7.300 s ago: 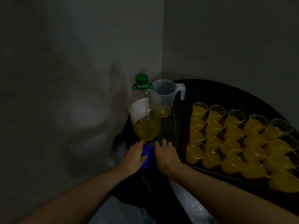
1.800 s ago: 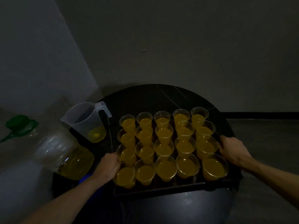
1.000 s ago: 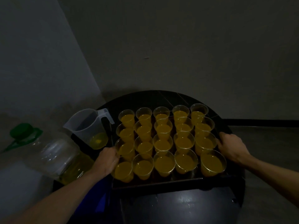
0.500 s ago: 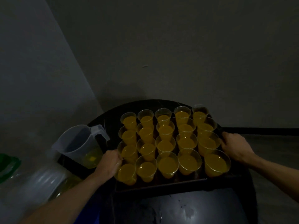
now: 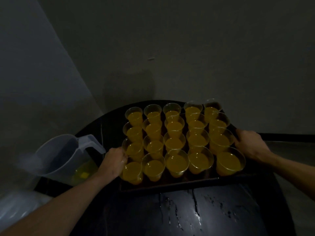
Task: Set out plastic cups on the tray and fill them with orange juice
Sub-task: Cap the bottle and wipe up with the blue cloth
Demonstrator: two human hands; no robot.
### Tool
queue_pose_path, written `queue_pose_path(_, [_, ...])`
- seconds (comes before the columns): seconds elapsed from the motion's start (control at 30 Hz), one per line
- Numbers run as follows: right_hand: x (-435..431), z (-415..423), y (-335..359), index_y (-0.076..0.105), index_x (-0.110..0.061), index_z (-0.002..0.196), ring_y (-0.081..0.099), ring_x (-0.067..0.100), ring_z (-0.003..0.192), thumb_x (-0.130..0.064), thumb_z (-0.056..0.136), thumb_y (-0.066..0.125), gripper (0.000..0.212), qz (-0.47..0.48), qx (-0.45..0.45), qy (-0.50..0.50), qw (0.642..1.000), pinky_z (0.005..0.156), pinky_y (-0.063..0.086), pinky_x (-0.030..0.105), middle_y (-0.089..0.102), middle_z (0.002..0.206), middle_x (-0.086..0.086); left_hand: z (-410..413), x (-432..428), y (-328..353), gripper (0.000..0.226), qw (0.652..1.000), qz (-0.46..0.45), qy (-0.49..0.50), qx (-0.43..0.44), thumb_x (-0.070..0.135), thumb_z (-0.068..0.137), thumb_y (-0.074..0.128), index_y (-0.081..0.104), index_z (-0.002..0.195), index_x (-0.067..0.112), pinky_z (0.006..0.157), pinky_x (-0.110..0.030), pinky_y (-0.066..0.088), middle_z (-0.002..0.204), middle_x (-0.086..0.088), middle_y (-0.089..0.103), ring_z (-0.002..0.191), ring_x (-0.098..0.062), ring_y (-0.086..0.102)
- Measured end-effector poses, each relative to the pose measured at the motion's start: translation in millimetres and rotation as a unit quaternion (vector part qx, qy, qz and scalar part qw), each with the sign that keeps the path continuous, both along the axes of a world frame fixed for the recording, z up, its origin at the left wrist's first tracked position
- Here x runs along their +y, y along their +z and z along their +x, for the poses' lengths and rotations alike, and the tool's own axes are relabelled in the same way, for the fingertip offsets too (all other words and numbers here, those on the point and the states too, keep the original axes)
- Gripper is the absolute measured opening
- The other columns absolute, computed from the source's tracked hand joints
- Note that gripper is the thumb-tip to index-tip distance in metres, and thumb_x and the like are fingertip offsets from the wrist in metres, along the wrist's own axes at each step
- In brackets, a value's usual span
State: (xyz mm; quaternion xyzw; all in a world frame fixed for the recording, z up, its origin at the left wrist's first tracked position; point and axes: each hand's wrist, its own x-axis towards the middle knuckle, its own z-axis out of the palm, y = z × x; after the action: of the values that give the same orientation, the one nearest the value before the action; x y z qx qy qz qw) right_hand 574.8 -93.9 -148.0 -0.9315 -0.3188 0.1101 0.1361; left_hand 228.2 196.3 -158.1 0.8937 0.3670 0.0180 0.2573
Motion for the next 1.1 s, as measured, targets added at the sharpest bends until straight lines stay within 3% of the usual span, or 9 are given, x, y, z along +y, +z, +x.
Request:
queue_pose_path(0.17, [15,8,-7,0.053,-0.014,0.089,0.058,0.020,0.069,-0.028,0.102,0.049,0.020,0.005,0.015,-0.005,1.000,0.058,0.045,0.033,0.059,0.079,0.007,11,14,-3,0.036,1.000,0.029,0.003,0.001,0.006,0.100,0.056,0.055,0.064,0.012,0.051,-0.015,0.044,0.065,-0.004,0.061,0.055,-0.009,0.058])
queue_pose_path(0.33, [27,15,-10,0.054,-0.012,0.086,0.059,0.022,0.069,-0.027,0.103,0.049,0.023,0.002,0.016,-0.006,1.000,0.060,0.048,0.035,0.061,0.080,0.009,17,29,-13,0.031,0.999,0.040,0.020,0.016,0.009,0.099,0.056,0.060,0.069,0.005,0.052,-0.025,0.051,0.068,-0.007,0.065,0.057,-0.014,0.062])
queue_pose_path(0.53, [38,23,-12,0.045,-0.021,0.074,0.055,0.017,0.065,-0.027,0.103,0.049,0.029,-0.001,0.004,0.001,1.000,0.053,0.039,0.031,0.057,0.075,0.005,27,34,-11,0.044,0.999,0.031,0.031,0.032,0.005,0.100,0.054,0.048,0.058,0.014,0.047,-0.012,0.040,0.060,0.000,0.053,0.053,-0.008,0.051])
queue_pose_path(0.73, [44,26,-20,0.055,-0.011,0.087,0.055,0.018,0.067,-0.029,0.103,0.048,0.025,0.000,0.005,0.005,1.000,0.058,0.042,0.032,0.059,0.079,0.007,33,42,-8,0.043,0.997,0.019,0.052,0.045,0.009,0.101,0.053,0.047,0.058,0.015,0.043,-0.013,0.034,0.062,0.002,0.052,0.054,-0.007,0.050])
queue_pose_path(0.9, [44,29,-24,0.053,-0.010,0.084,0.049,0.023,0.066,-0.028,0.103,0.049,0.026,-0.014,-0.016,0.004,1.000,0.062,0.038,0.034,0.056,0.079,0.011,34,44,-10,0.042,0.997,0.014,0.057,0.052,0.010,0.102,0.052,0.048,0.060,0.015,0.045,-0.014,0.032,0.064,0.001,0.054,0.056,-0.008,0.051])
queue_pose_path(1.03, [44,30,-27,0.050,-0.014,0.079,0.055,0.022,0.066,-0.031,0.103,0.047,0.030,-0.014,-0.005,-0.001,1.000,0.057,0.041,0.034,0.061,0.080,0.012,31,45,-16,0.034,0.996,0.018,0.072,0.040,0.013,0.103,0.052,0.055,0.070,0.005,0.058,-0.028,0.044,0.073,0.000,0.058,0.066,-0.017,0.057])
queue_pose_path(1.1, [45,30,-25,0.057,-0.010,0.090,0.060,0.027,0.074,-0.038,0.103,0.046,0.032,-0.011,0.014,-0.007,1.000,0.064,0.050,0.038,0.063,0.086,0.014,28,45,-18,0.034,0.996,-0.011,0.089,-0.002,0.017,0.105,0.050,0.056,0.073,0.005,0.067,-0.038,0.048,0.076,-0.005,0.060,0.074,-0.025,0.060])
